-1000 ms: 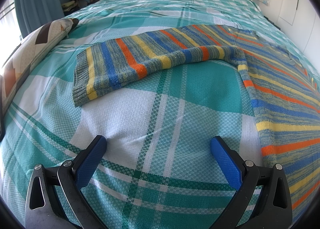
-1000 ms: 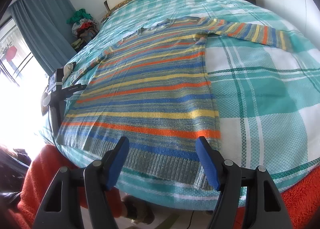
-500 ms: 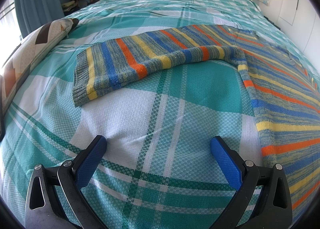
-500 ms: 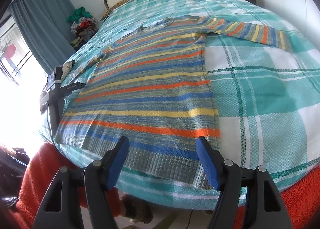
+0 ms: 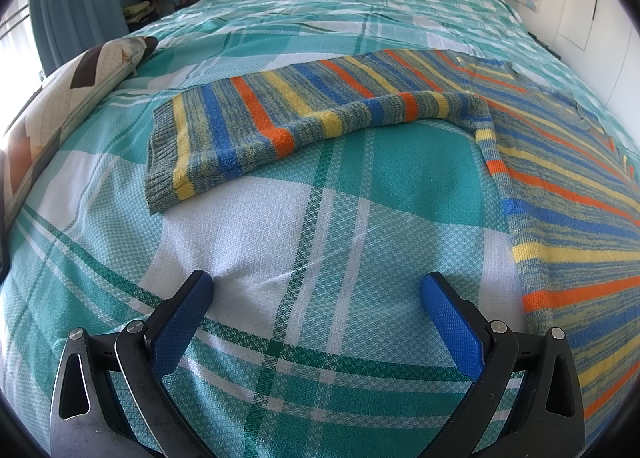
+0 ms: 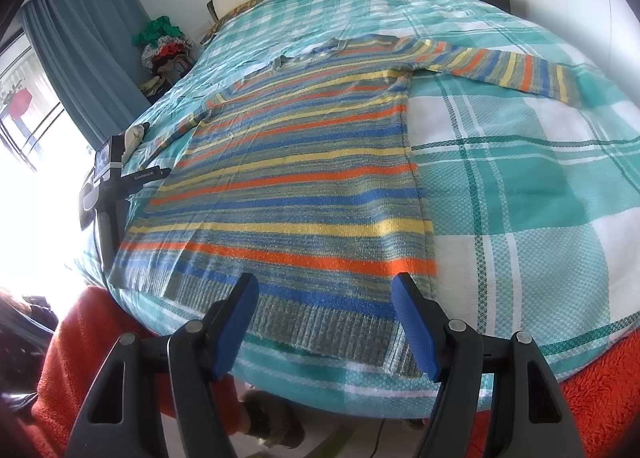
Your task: Fold small clothes
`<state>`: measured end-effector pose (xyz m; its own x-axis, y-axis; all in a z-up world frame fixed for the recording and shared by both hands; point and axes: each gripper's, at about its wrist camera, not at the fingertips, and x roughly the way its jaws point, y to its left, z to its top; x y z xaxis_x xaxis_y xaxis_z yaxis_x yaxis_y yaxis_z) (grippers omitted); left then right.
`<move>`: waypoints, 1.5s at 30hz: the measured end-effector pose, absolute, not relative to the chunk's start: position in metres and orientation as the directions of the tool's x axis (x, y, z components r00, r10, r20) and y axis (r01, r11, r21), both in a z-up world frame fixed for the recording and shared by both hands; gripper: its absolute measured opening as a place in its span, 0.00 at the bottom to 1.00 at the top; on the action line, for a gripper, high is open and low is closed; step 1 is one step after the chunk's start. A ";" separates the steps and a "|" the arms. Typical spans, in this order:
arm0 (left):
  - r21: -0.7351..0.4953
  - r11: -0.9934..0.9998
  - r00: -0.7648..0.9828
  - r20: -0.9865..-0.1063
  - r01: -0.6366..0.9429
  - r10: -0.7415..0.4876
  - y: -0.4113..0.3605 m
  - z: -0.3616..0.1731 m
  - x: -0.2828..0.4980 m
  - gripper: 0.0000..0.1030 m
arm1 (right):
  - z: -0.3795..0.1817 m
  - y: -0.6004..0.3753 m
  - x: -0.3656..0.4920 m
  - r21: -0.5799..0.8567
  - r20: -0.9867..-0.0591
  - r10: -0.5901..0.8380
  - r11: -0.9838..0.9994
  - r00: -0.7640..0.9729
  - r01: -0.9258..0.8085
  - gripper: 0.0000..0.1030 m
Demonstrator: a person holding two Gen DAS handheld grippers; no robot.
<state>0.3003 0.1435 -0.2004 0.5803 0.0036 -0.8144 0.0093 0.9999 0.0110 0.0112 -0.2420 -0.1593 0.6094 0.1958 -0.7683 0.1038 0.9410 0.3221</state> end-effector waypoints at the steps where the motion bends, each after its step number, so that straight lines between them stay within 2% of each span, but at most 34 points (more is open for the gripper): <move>1: 0.011 1.000 0.580 -0.814 0.009 0.004 0.143 -0.200 0.300 1.00 | -0.160 -0.242 0.012 0.323 -0.769 0.197 0.941 0.608 0.104 0.67; 45: 0.011 1.000 0.580 -0.814 0.009 0.004 0.143 -0.200 0.300 1.00 | -0.159 -0.239 0.012 0.327 -0.769 0.204 0.940 0.606 0.098 0.67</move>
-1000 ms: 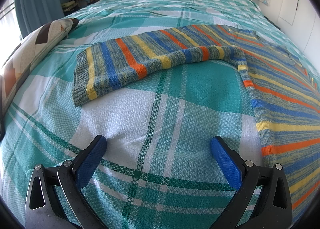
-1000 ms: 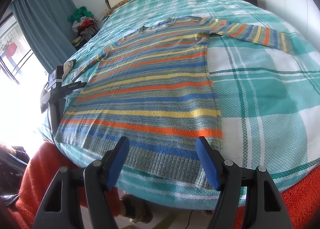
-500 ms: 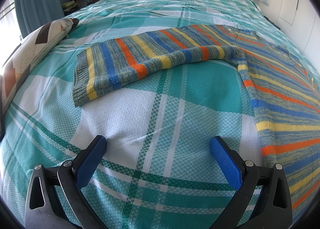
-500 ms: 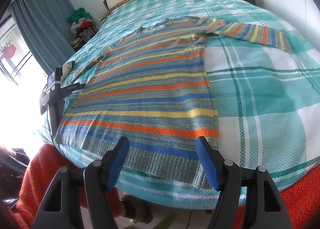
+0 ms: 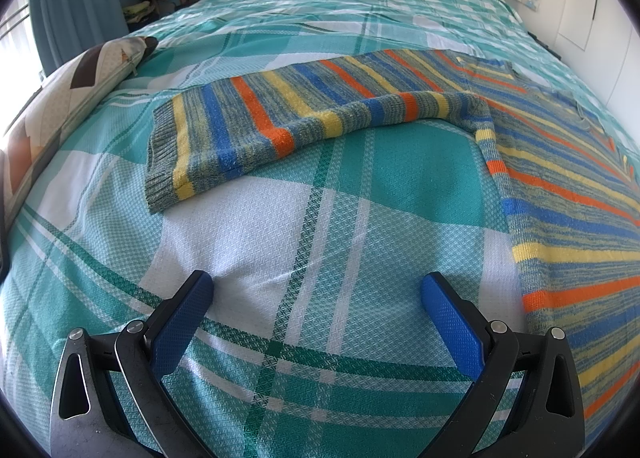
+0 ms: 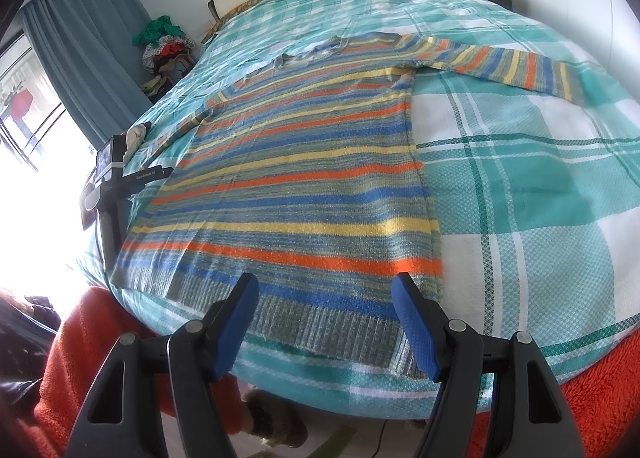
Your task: Fold small clothes
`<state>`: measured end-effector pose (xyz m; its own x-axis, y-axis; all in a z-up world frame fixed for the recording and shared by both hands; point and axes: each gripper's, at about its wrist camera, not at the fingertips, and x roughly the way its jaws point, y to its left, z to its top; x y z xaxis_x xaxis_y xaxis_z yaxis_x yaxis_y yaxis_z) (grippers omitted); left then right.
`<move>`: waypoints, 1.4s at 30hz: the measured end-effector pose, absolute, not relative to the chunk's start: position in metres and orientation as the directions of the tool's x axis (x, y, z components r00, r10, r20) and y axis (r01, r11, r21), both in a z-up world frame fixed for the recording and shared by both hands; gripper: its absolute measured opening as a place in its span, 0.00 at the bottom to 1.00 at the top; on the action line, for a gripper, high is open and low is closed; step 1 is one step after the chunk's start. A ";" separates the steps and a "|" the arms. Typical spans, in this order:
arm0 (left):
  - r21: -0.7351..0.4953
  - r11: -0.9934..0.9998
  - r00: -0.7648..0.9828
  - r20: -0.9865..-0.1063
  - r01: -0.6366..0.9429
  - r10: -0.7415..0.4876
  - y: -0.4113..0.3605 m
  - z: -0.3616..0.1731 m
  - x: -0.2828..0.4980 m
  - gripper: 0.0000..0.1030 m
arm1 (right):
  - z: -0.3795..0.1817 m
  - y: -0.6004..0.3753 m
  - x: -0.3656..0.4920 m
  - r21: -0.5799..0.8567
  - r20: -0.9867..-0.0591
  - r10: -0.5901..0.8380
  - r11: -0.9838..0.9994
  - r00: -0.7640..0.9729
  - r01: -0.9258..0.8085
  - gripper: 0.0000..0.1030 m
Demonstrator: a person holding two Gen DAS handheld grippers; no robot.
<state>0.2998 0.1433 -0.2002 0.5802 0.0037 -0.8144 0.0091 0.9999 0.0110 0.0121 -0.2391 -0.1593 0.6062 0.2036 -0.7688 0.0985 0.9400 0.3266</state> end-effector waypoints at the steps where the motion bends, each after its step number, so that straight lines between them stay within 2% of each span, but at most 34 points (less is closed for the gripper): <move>1: 0.011 1.000 0.580 -0.814 0.009 0.004 0.143 -0.200 0.300 1.00 | -0.159 -0.239 0.012 0.327 -0.770 0.204 0.940 0.605 0.099 0.67; 19: 0.011 1.000 0.580 -0.814 0.009 0.004 0.143 -0.200 0.300 1.00 | -0.164 -0.244 0.013 0.338 -0.776 0.203 0.933 0.597 0.122 0.67; 24: 0.011 1.000 0.580 -0.814 0.009 0.004 0.143 -0.200 0.300 1.00 | -0.162 -0.249 0.013 0.365 -0.767 0.216 0.922 0.604 0.133 0.67; 26: 0.011 1.000 0.580 -0.814 0.009 0.004 0.143 -0.200 0.300 1.00 | -0.159 -0.262 0.012 0.417 -0.748 0.236 0.895 0.621 0.161 0.67; 30: 0.012 1.000 0.580 -0.814 0.008 0.005 0.143 -0.200 0.300 1.00 | -0.142 -0.329 0.015 0.529 -0.676 0.219 0.808 0.703 0.257 0.67; 33: 0.016 1.000 0.581 -0.814 0.008 0.008 0.142 -0.200 0.298 1.00 | -0.125 -0.417 0.022 0.539 -0.645 0.078 0.752 0.760 0.380 0.67; 36: 0.011 1.000 0.582 -0.813 0.007 0.005 0.142 -0.200 0.298 1.00 | -0.125 -0.494 0.043 0.492 -0.684 -0.037 0.714 0.728 0.498 0.67; 39: 0.024 1.000 0.579 -0.815 0.006 0.016 0.141 -0.200 0.298 1.00 | -0.151 -0.557 0.080 0.576 -0.717 0.072 0.623 0.694 0.530 0.66; 40: 0.022 1.000 0.577 -0.816 0.006 0.014 0.141 -0.200 0.298 1.00 | -0.160 -0.569 0.092 0.599 -0.719 0.110 0.597 0.686 0.533 0.62; 42: 0.011 1.000 0.579 -0.815 0.006 0.006 0.142 -0.200 0.297 1.00 | -0.173 -0.584 0.113 0.591 -0.735 0.105 0.582 0.670 0.558 0.60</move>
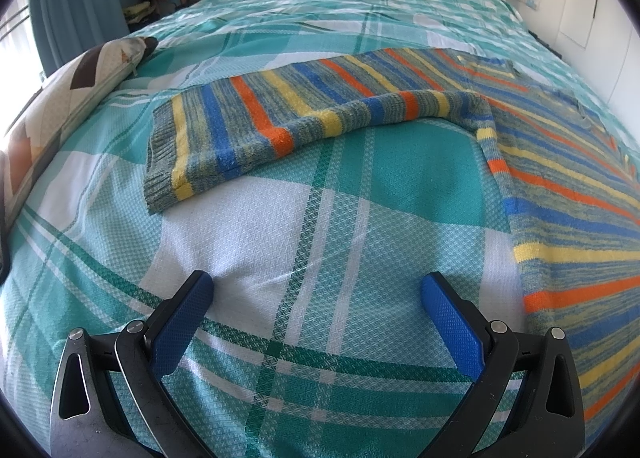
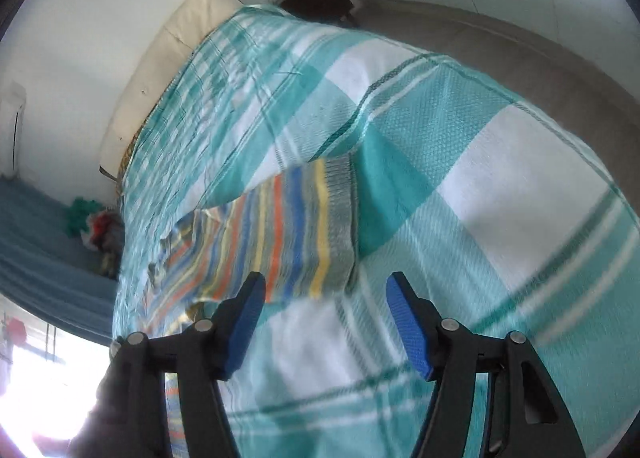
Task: Fold small clothes
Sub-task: 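Grasp the outstretched striped sleeve cuff with the right gripper, then lay the sleeve across the sweater body with the right gripper and release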
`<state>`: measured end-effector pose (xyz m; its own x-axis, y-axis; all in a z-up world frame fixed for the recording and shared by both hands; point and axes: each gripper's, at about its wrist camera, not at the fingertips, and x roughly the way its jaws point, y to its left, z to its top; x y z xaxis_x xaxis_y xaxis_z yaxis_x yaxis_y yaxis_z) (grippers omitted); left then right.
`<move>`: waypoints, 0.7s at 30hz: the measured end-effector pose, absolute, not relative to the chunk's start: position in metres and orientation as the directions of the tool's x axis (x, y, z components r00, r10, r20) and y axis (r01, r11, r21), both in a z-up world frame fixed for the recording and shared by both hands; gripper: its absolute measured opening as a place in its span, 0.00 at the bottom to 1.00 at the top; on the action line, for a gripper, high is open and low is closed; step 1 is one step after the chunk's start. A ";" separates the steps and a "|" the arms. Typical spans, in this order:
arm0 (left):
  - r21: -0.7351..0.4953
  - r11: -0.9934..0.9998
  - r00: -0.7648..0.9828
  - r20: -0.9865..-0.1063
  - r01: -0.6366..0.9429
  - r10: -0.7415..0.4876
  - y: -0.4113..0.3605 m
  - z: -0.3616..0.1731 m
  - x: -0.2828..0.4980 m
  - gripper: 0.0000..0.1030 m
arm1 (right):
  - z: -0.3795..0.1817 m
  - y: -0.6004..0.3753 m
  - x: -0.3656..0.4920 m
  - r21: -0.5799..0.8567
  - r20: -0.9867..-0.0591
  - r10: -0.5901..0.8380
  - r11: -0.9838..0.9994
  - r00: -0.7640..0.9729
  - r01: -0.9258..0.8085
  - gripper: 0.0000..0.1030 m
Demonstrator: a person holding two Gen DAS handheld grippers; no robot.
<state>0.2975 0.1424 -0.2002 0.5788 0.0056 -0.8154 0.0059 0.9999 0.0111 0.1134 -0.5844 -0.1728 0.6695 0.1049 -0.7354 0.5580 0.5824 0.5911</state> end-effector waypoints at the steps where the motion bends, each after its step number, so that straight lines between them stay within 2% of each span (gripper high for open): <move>1: 0.009 1.000 0.578 -0.816 0.006 0.004 0.143 -0.200 0.297 1.00 | -0.178 -0.589 0.122 0.584 -0.741 0.100 0.584 0.664 0.564 0.60; 4: 0.017 1.000 0.572 -0.820 0.005 0.011 0.143 -0.201 0.298 1.00 | -0.199 -0.597 0.147 0.621 -0.732 0.144 0.543 0.666 0.565 0.60; 5: 0.015 1.000 0.565 -0.825 0.003 0.011 0.143 -0.201 0.299 1.00 | -0.200 -0.596 0.154 0.623 -0.729 0.149 0.550 0.669 0.557 0.47; 6: 0.012 1.000 0.556 -0.831 0.001 0.009 0.143 -0.201 0.301 1.00 | -0.200 -0.594 0.162 0.605 -0.741 0.146 0.570 0.655 0.557 0.28; 7: 0.009 1.000 0.545 -0.838 -0.001 0.008 0.144 -0.201 0.303 1.00 | -0.202 -0.593 0.167 0.566 -0.773 0.127 0.580 0.622 0.586 0.03; 10: 0.031 0.999 0.505 -0.863 0.019 0.017 0.142 -0.194 0.303 0.99 | -0.185 -0.590 0.167 0.499 -0.794 0.026 0.598 0.607 0.628 0.02; 11: 0.040 0.999 0.508 -0.861 0.003 0.033 0.143 -0.188 0.300 0.96 | -0.172 -0.586 0.168 0.462 -0.798 -0.019 0.624 0.603 0.631 0.02; 13: 0.048 0.997 0.549 -0.832 -0.062 0.074 0.146 -0.171 0.283 0.92 | -0.137 -0.569 0.176 0.373 -0.795 -0.094 0.703 0.599 0.605 0.02; 15: -0.002 0.995 0.611 -0.790 -0.095 0.056 0.150 -0.153 0.260 0.93 | -0.097 -0.538 0.193 0.308 -0.771 -0.117 0.792 0.626 0.527 0.02; 19: -0.082 0.988 0.735 -0.677 -0.134 0.044 0.160 -0.141 0.216 0.95 | -0.024 -0.449 0.253 0.344 -0.693 0.047 0.899 0.720 0.273 0.02; 21: -0.096 0.982 0.741 -0.669 -0.164 0.059 0.168 -0.148 0.206 0.95 | -0.007 -0.396 0.288 0.381 -0.661 0.158 0.913 0.734 0.147 0.02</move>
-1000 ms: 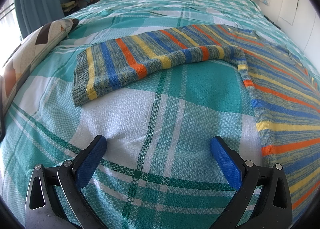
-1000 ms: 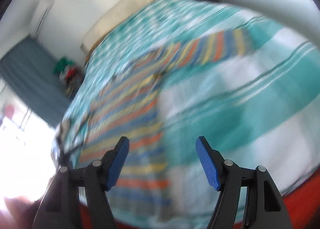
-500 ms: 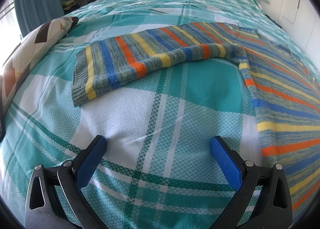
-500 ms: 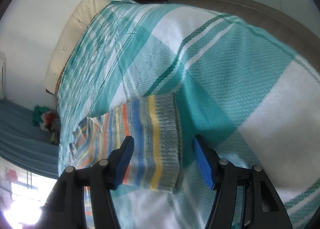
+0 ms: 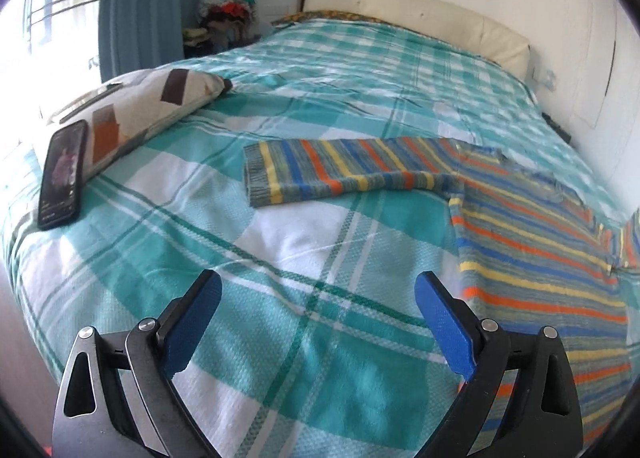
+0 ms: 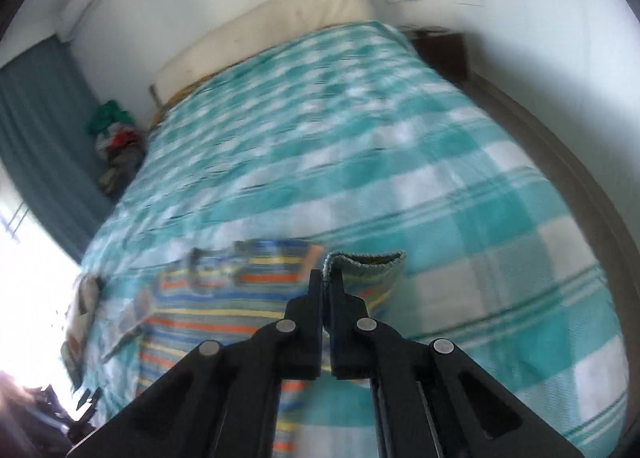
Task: Fold small clothes
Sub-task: 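Lay the sleeve across the sweater body with the right gripper and release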
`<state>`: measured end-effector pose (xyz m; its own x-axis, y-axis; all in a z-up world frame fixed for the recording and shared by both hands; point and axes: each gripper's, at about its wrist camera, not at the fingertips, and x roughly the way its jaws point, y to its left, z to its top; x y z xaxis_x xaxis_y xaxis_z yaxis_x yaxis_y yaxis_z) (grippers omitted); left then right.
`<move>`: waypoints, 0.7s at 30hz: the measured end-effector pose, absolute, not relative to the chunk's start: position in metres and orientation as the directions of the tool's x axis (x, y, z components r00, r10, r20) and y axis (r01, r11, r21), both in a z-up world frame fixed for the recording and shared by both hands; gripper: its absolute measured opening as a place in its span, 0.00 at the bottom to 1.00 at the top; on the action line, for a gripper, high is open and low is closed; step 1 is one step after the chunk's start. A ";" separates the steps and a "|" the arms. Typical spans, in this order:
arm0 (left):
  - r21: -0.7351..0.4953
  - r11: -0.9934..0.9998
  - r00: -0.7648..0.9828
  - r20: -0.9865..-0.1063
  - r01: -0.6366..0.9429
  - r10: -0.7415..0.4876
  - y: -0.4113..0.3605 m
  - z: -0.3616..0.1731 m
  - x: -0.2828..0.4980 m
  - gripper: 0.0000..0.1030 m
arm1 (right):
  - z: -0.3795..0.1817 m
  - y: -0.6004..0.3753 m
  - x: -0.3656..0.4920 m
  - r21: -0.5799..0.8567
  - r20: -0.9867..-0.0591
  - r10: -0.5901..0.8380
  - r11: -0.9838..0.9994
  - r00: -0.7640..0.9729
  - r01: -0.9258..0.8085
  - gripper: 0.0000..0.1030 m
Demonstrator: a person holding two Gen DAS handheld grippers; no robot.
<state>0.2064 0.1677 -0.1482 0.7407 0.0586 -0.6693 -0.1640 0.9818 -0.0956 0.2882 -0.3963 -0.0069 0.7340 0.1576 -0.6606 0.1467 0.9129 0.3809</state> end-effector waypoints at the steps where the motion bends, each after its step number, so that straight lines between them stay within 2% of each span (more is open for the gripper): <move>1: -0.106 0.979 0.721 -0.691 -0.175 0.054 0.172 -0.152 0.209 0.95 | -0.002 -0.365 0.308 0.405 -0.645 0.221 0.911 0.732 0.082 0.02; 4: -0.154 0.968 0.690 -0.723 -0.199 0.026 0.185 -0.160 0.217 0.95 | -0.009 -0.295 0.355 0.552 -0.570 0.461 0.828 0.680 -0.098 0.05; 5: -0.156 0.966 0.691 -0.722 -0.206 0.031 0.188 -0.162 0.218 0.95 | -0.017 -0.278 0.368 0.596 -0.559 0.519 0.794 0.646 -0.121 0.25; 6: -0.147 0.965 0.685 -0.728 -0.217 0.043 0.190 -0.164 0.217 0.95 | -0.024 -0.269 0.376 0.614 -0.564 0.538 0.780 0.626 -0.118 0.39; 7: -0.139 0.963 0.675 -0.735 -0.229 0.055 0.193 -0.167 0.218 0.95 | -0.028 -0.263 0.379 0.618 -0.562 0.539 0.778 0.627 -0.115 0.58; 11: -0.195 0.950 0.677 -0.736 -0.243 0.022 0.204 -0.167 0.211 0.95 | -0.029 -0.280 0.373 0.536 -0.588 0.453 0.839 0.670 -0.096 0.58; 12: -0.202 0.949 0.680 -0.733 -0.241 0.017 0.205 -0.167 0.211 0.95 | -0.030 -0.287 0.370 0.467 -0.628 0.386 0.882 0.676 -0.069 0.58; 14: -0.200 0.950 0.679 -0.734 -0.238 0.016 0.206 -0.168 0.211 0.95 | -0.041 -0.296 0.358 0.230 -0.725 0.193 0.973 0.661 -0.031 0.58; 16: -0.199 0.950 0.674 -0.738 -0.239 0.015 0.206 -0.170 0.214 0.95 | -0.062 -0.302 0.342 0.066 -0.787 0.091 0.996 0.610 -0.063 0.58; 19: -0.200 0.949 0.671 -0.741 -0.243 0.015 0.205 -0.171 0.216 0.95 | -0.115 -0.292 0.317 -0.036 -0.866 0.058 0.983 0.497 -0.178 0.58; 21: -0.192 0.952 0.664 -0.747 -0.240 0.017 0.202 -0.173 0.217 0.95 | -0.149 -0.282 0.311 -0.111 -0.887 0.000 0.970 0.461 -0.215 0.58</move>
